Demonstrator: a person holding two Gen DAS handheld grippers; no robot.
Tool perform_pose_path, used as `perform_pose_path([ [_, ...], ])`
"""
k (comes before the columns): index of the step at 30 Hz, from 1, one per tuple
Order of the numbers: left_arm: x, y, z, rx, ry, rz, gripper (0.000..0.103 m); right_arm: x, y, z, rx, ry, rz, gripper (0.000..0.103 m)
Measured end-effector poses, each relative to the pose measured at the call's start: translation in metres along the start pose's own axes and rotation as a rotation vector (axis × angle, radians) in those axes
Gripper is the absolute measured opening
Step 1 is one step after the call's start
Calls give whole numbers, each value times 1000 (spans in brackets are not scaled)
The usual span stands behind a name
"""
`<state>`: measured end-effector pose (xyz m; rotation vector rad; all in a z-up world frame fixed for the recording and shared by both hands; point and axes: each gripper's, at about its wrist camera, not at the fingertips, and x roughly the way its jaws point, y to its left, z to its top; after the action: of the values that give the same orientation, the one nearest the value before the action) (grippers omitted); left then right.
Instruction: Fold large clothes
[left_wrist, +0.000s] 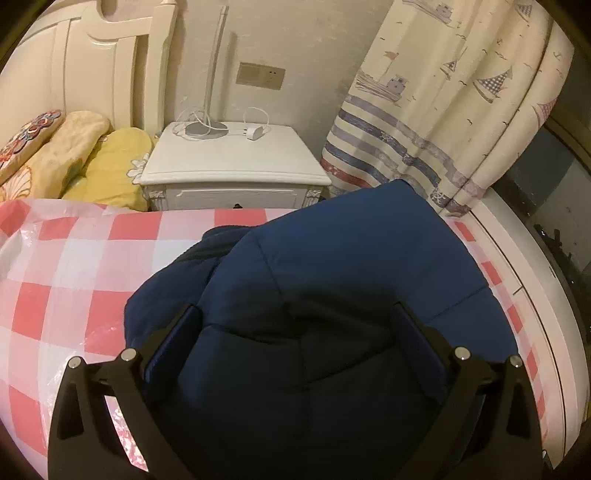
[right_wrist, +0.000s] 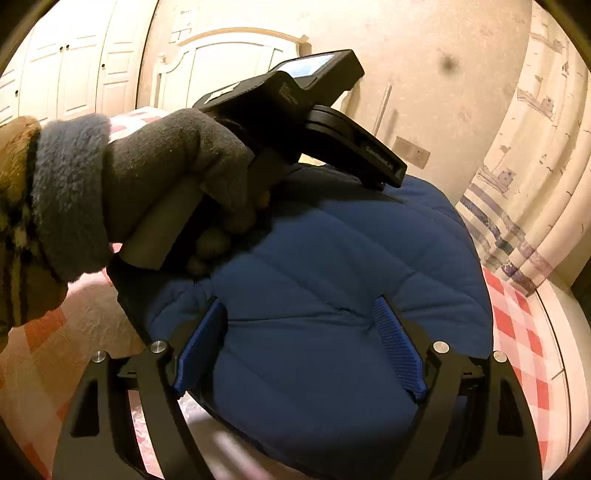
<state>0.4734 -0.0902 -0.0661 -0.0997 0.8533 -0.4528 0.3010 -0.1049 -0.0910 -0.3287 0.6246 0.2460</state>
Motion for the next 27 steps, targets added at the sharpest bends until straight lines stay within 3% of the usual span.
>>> perform_pose_path([
  [2,-3,0,0,-4,10,9,101,0,-3,0,2,-7,7,84],
  [4,-18,-2,-2,-14,-12,77,101,-7,-8,-1,25,-26,43,84],
  [6,-54,-5,-11,-27,-109,120,99,-21,-19,-6,52,-39,79,85],
  [7,-85,-7,-22,-31,-202,111,100,-34,-23,-11,69,-53,90,87],
  [10,-166,-13,-67,5,-415,105,101,-76,-37,-30,150,-119,141,93],
  [11,-188,-17,-83,28,-442,125,101,-90,-42,-39,183,-124,137,94],
  [14,-235,-30,-133,60,-450,266,101,-113,-50,-57,269,-121,116,97],
  [17,-270,-55,-184,98,-530,417,101,-138,-52,-70,363,-133,55,97],
  [18,-278,-64,-197,123,-530,424,101,-143,-52,-72,376,-138,39,98],
  [21,-296,-77,-215,117,-507,346,101,-170,-43,-75,391,-177,-8,98],
  [27,-320,-97,-234,122,-528,333,101,-221,-33,-61,330,-258,-68,98],
])
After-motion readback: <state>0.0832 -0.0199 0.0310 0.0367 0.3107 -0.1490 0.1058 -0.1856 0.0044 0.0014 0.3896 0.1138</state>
